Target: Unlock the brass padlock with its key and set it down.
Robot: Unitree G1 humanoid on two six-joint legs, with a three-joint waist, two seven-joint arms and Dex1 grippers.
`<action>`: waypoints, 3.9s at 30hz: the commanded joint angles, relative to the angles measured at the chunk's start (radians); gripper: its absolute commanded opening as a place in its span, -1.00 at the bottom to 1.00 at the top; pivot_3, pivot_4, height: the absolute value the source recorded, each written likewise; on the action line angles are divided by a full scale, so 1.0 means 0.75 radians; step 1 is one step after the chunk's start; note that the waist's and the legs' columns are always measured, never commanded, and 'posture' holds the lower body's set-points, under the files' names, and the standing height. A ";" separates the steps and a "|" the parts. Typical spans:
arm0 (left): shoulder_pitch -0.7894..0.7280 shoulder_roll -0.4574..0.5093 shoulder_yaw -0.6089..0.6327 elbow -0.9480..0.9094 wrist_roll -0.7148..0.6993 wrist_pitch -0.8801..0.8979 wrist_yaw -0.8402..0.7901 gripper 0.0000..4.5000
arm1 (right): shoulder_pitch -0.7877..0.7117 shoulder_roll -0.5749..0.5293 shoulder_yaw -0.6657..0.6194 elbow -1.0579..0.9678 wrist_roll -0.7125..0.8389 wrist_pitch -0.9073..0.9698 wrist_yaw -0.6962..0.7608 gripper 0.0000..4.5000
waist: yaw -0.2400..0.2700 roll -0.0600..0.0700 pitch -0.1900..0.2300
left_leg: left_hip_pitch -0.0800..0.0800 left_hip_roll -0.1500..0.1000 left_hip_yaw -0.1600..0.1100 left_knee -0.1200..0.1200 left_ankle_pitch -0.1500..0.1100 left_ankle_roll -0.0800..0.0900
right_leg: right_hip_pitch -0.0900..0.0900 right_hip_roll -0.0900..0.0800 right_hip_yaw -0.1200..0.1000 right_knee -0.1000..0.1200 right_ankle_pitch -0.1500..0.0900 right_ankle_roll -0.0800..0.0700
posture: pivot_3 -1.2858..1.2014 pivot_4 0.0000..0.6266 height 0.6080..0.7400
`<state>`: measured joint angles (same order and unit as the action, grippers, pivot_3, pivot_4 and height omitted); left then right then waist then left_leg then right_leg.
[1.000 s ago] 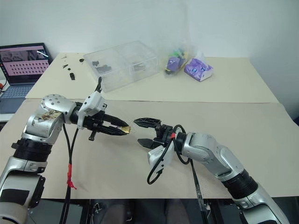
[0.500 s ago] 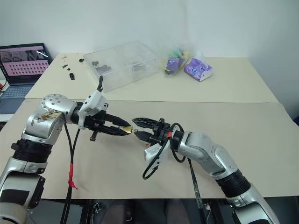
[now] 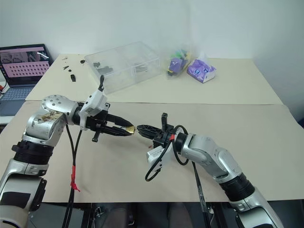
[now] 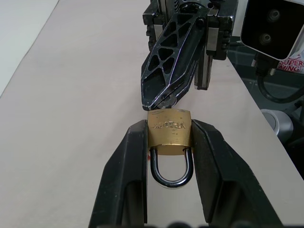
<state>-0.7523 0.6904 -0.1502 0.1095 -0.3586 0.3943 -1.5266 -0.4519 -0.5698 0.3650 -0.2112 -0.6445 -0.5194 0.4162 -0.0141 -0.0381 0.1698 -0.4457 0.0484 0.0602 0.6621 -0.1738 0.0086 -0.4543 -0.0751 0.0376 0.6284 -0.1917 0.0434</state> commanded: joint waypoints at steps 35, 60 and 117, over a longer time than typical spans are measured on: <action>-0.015 0.011 0.012 -0.002 -0.008 -0.022 0.041 -0.64 | -0.031 0.027 -0.051 -0.125 0.316 0.332 0.265 0.17 | 0.002 0.000 0.000 | 0.001 0.000 0.000 0.000 0.000 0.000 | 0.000 0.000 0.000 0.001 0.002 0.003 | 0.03 -0.52 0.79; -0.035 0.008 0.011 -0.002 -0.008 -0.019 0.053 -0.64 | -0.120 0.097 0.014 0.046 -0.008 0.002 0.044 0.17 | -0.001 0.000 0.000 | 0.001 0.000 0.000 0.000 0.000 0.000 | 0.000 0.001 0.000 0.002 0.001 0.001 | 0.03 -0.52 0.79; -0.091 0.067 0.208 0.045 -0.170 0.196 0.193 0.97 | -0.068 0.112 -0.032 0.060 -0.029 0.077 0.049 -0.95 | -0.004 0.000 0.000 | 0.002 0.000 0.000 0.000 0.000 0.000 | 0.001 0.001 0.000 0.002 0.001 0.002 | 0.03 -0.52 0.79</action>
<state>-0.8181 0.7295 -0.0028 0.1356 -0.5042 0.5653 -1.3869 -0.4951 -0.4844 0.3783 -0.1469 -0.6831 -0.4742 0.4752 -0.0171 -0.0383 0.1697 -0.4439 0.0485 0.0601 0.6622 -0.1736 0.0084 -0.4536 -0.0746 0.0379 0.6300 -0.1906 0.0451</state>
